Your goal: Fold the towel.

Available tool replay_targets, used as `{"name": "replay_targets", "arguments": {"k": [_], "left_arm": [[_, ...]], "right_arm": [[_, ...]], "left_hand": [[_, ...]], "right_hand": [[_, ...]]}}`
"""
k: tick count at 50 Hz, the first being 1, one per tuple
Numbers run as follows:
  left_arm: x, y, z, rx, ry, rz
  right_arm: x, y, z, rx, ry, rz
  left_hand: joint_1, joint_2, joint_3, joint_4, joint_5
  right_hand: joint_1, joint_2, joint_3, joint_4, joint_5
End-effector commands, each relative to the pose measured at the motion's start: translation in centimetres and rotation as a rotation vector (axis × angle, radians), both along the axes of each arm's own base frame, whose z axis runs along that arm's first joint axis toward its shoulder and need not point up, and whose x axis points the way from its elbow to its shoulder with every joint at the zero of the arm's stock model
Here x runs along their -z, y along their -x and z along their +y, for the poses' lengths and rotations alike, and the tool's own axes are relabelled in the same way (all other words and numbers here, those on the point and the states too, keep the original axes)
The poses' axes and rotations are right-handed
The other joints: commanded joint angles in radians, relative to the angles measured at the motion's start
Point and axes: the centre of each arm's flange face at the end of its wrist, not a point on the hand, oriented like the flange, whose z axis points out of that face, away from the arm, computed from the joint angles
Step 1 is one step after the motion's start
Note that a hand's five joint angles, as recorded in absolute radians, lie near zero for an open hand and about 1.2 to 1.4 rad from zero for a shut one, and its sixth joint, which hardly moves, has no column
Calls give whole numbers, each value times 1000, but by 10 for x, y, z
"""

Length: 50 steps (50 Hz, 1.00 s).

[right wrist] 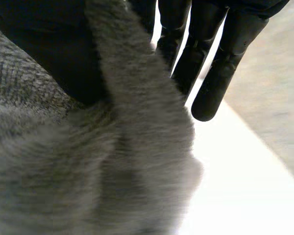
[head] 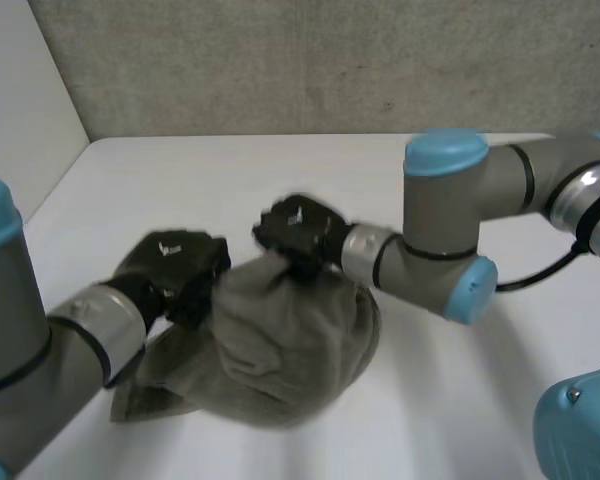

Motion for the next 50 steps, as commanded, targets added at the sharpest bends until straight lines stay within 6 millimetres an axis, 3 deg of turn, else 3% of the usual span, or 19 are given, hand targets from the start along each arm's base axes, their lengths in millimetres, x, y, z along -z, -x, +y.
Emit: {"name": "replay_targets", "arguments": {"k": [1,2,7,12,19,21,22,23,24,25,26,27,28,30,35,42,45,47,50], "left_arm": [[-64,15,-54,-22,298,21],[-87,18,-67,-56,388,46],[-159,22,-87,-196,667,192],[-178,22,-89,-245,772,265],[-115,42,-68,-156,626,181],[-61,40,-61,-132,496,92],[-61,40,-60,-132,495,91],[-31,37,-56,-125,423,38],[-6,35,-52,-116,360,-5],[-6,35,-51,-116,360,-6],[19,32,-46,-105,300,-48],[46,29,-38,-92,230,-96],[46,29,-38,-92,229,-97],[80,22,-25,-77,127,-165],[97,22,0,-28,70,-206],[81,26,21,20,86,-196],[67,28,33,49,100,-185],[63,30,39,63,106,-185],[59,29,39,64,111,-187]], "right_arm": [[-154,13,-55,525,530,-323],[-182,18,-48,540,591,-413],[-223,36,-23,547,700,-591],[-210,47,-6,541,698,-588],[-145,54,5,538,538,-391],[-125,57,8,536,483,-321],[-105,59,12,533,425,-250],[-83,62,15,528,360,-171],[-82,62,15,528,360,-170],[-56,65,18,524,289,-83],[-32,70,21,523,225,-2],[-32,70,21,523,225,-2],[-14,74,26,517,170,69],[1,78,31,513,121,128],[17,87,43,504,27,231],[3,98,60,492,-23,265],[-4,104,64,503,-18,262],[-4,104,64,503,-18,262],[-2,110,66,512,-35,272]], "left_hand": [[229,182,183,179,198],[229,182,183,179,198],[229,182,183,179,198],[229,182,183,179,198],[229,182,183,179,198],[229,182,183,179,198],[229,182,183,179,198],[229,182,183,179,198],[229,182,183,179,198],[229,182,183,179,198],[229,182,183,179,198],[229,182,183,179,198],[229,182,183,179,198],[229,182,183,179,198],[229,182,183,179,198],[229,182,183,179,198],[-124,-171,-170,-174,-155],[-326,-374,-372,-377,-357],[-434,-481,-479,-484,-465]], "right_hand": [[433,236,258,248,307],[433,236,258,248,307],[433,236,258,248,307],[433,236,258,248,307],[433,236,258,248,307],[433,236,258,248,307],[433,236,258,248,307],[433,236,258,248,307],[433,236,258,248,307],[433,236,258,248,307],[433,236,258,248,307],[433,236,258,248,307],[433,236,258,248,307],[433,236,258,248,307],[387,190,212,202,261],[194,-3,18,9,67],[-146,-343,-321,-331,-272],[-147,-344,-323,-332,-274],[-382,-579,-558,-567,-508]]}}
